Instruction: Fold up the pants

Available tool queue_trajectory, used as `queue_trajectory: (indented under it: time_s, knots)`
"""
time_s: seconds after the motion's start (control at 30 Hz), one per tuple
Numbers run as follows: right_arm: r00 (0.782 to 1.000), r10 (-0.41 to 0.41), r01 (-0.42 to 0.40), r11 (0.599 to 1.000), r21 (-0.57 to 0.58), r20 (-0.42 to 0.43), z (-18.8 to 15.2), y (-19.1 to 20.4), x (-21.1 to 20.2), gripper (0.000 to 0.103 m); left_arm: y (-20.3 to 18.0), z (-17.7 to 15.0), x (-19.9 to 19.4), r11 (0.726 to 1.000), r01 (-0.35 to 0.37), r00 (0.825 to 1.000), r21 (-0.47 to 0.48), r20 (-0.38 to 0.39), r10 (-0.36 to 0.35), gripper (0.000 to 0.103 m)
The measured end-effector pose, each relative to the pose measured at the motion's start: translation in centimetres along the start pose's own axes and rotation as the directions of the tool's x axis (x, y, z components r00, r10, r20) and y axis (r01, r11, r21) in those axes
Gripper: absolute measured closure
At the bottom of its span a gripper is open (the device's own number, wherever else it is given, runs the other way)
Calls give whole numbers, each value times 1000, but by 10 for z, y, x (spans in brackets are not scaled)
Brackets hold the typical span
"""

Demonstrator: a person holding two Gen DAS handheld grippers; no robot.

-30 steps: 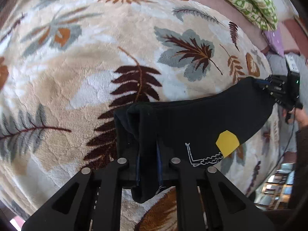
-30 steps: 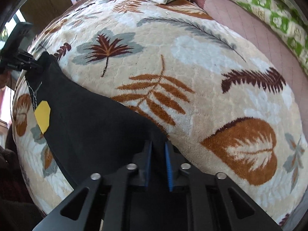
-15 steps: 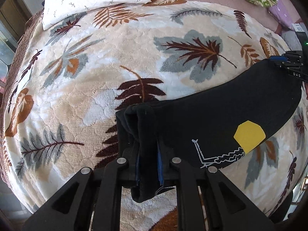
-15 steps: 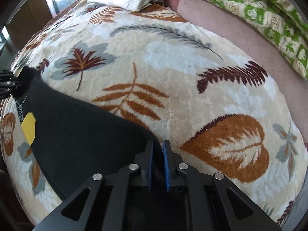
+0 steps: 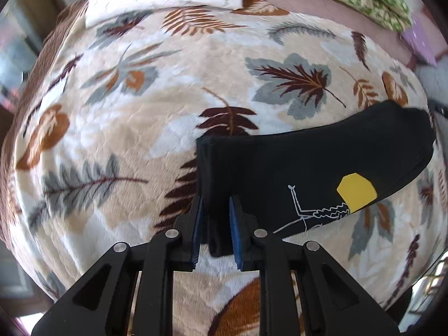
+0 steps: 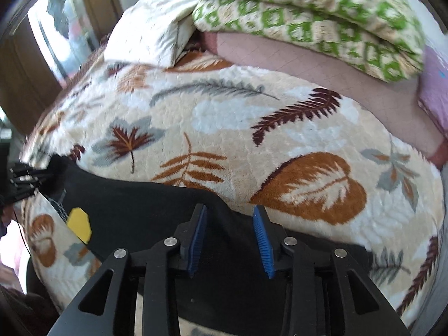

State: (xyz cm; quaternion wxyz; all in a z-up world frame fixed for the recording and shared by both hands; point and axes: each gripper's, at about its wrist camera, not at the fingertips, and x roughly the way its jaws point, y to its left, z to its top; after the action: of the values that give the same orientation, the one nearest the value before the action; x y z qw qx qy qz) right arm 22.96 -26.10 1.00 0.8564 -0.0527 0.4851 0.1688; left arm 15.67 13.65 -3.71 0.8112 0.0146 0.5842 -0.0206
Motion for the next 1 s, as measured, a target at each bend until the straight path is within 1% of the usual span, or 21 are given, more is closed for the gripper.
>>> queue_trajectory:
  time_s: [0.07, 0.1, 0.13, 0.2, 0.3, 0.4, 0.47, 0.5, 0.53, 0.6, 0.63, 0.67, 0.7, 0.73, 0.77, 0.8, 0.83, 0.87, 0.9, 0.97, 1.0]
  knots:
    - [1000, 9, -11, 997, 73, 29, -7, -12, -19, 64, 13, -3, -8, 997, 37, 999, -61, 3, -36, 87]
    - [999, 1, -8, 992, 127, 52, -14, -22, -32, 60, 18, -5, -11, 995, 49, 999, -86, 10, -49, 87]
    - [998, -6, -5, 987, 163, 68, -19, -30, -41, 55, 21, -8, -17, 993, 54, 998, -104, 19, -52, 87]
    - [994, -15, -13, 967, 256, 106, -36, -50, -60, 48, 23, -11, -24, 992, 55, 998, -115, 27, -52, 87]
    - [989, -30, -25, 929, 370, 142, -64, -77, -83, 46, 12, -12, -32, 989, 92, 996, -115, 30, -89, 87]
    - [986, -48, -36, 877, 479, 161, -98, -104, -96, 46, -16, -9, -36, 986, 142, 990, -88, 25, -140, 86]
    - [987, -50, -43, 836, 547, 154, -119, -120, -97, 43, -39, -6, -37, 981, 183, 983, -65, 19, -182, 77]
    - [987, -33, -62, 817, 573, 154, -127, -125, -94, 44, -51, -5, -37, 978, 200, 980, -55, 18, -199, 69]
    - [986, -16, -85, 801, 593, 163, -133, -130, -91, 44, -66, -3, -37, 975, 219, 976, -40, 17, -218, 66]
    - [982, 13, -132, 765, 631, 190, -141, -137, -85, 44, -96, 2, -35, 963, 268, 964, -24, 6, -267, 66]
    - [978, 35, -162, 740, 652, 204, -143, -141, -79, 44, -111, 5, -32, 951, 307, 951, -30, -8, -308, 66]
    - [975, 49, -185, 718, 671, 216, -143, -144, -73, 44, -126, 8, -28, 931, 361, 932, -43, -23, -363, 66]
    - [973, 57, -198, 703, 683, 223, -143, -145, -69, 44, -139, 11, -24, 916, 398, 916, -57, -38, -400, 66]
    - [972, 66, -208, 689, 694, 226, -144, -146, -64, 44, -155, 14, -18, 896, 435, 896, -85, -61, -440, 66]
    - [971, 74, -215, 680, 701, 227, -141, -147, -57, 44, -168, 17, -12, 877, 468, 876, -110, -77, -477, 66]
    - [972, 75, -215, 675, 706, 225, -140, -148, -51, 44, -181, 19, -4, 854, 501, 852, -142, -94, -515, 66]
    - [972, 76, -214, 671, 710, 222, -141, -148, -48, 44, -194, 21, 2, 835, 524, 832, -166, -108, -543, 66]
    - [971, 84, -221, 665, 714, 222, -140, -149, -43, 44, -204, 23, 8, 825, 536, 820, -180, -121, -559, 66]
    - [969, 97, -232, 657, 717, 226, -139, -149, -39, 44, -213, 25, 13, 818, 541, 812, -194, -135, -568, 66]
    - [970, 106, -233, 646, 727, 218, -140, -150, -32, 44, -228, 30, 25, 810, 541, 798, -228, -164, -580, 66]
    - [969, 118, -243, 638, 730, 219, -141, -151, -29, 44, -231, 33, 29, 800, 544, 791, -253, -163, -590, 66]
